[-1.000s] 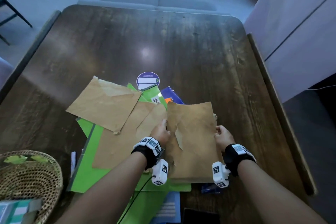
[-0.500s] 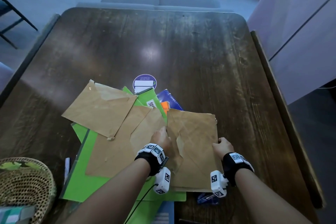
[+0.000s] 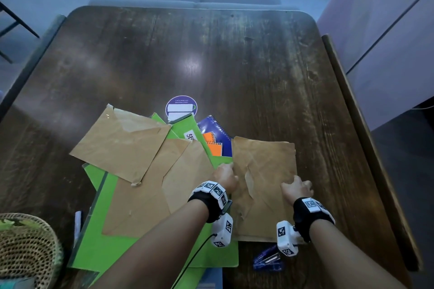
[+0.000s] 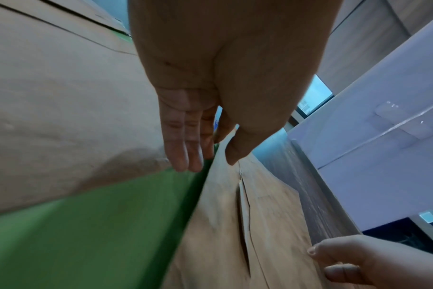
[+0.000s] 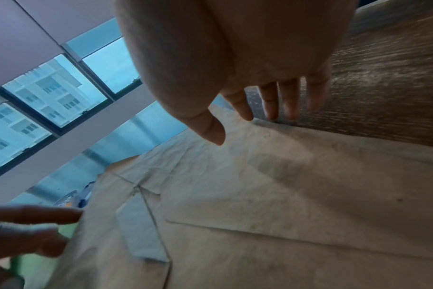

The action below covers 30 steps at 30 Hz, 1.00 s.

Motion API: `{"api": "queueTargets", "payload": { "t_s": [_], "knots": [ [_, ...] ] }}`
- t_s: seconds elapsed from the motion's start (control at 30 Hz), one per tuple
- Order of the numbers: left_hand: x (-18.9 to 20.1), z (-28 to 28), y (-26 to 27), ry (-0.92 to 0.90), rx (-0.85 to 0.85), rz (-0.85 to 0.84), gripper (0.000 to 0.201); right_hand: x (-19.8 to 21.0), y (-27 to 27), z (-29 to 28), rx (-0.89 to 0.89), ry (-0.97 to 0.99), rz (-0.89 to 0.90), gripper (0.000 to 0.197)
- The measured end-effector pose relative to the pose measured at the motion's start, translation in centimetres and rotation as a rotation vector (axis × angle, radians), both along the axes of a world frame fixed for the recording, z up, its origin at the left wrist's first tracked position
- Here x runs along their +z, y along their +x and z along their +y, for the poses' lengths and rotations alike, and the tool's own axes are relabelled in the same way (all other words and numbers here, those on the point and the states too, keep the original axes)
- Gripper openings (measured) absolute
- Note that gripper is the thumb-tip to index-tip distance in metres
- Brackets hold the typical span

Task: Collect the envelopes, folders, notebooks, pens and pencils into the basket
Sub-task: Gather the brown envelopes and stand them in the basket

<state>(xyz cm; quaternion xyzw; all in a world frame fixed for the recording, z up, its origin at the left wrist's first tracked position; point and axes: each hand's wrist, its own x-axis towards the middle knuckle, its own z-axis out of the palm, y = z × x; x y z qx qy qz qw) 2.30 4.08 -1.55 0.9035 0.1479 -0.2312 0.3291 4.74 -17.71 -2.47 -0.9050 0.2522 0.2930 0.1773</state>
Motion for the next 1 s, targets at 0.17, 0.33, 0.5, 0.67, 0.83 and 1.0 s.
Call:
{"api": "queueTargets", "payload": {
  "t_s": [0.17, 0.33, 0.5, 0.67, 0.83, 1.0],
  "knots": [
    [0.3, 4.4, -1.3, -0.036, 0.135, -0.178, 0.034, 1.9, -0.5, 3.7, 0.109, -0.054, -0.217, 0.053],
    [0.8, 12.2, -4.0, 0.084, 0.313, -0.218, 0.020, 3.1, -1.6, 12.1, 0.306, 0.352, -0.317, 0.031],
    [0.9, 18.3, -6.1, 0.163, 0.258, -0.145, 0.027, 2.8, -2.9, 19.5, 0.428, 0.377, -0.159, 0.051],
    [0.8, 21.5, -7.4, 0.188, 0.203, -0.098, 0.031, 1.8, -3.5, 21.6, 0.372, 0.342, -0.021, 0.051],
    [0.5, 22.9, -8.3, 0.202, 0.233, -0.077, 0.036, 2.0, -3.8, 21.7, 0.270, 0.145, -0.114, 0.054],
    [0.0, 23.9, -8.9, 0.242, 0.224, -0.042, 0.041, 1.9, -4.0, 21.9, 0.334, 0.148, -0.059, 0.011]
  ]
}}
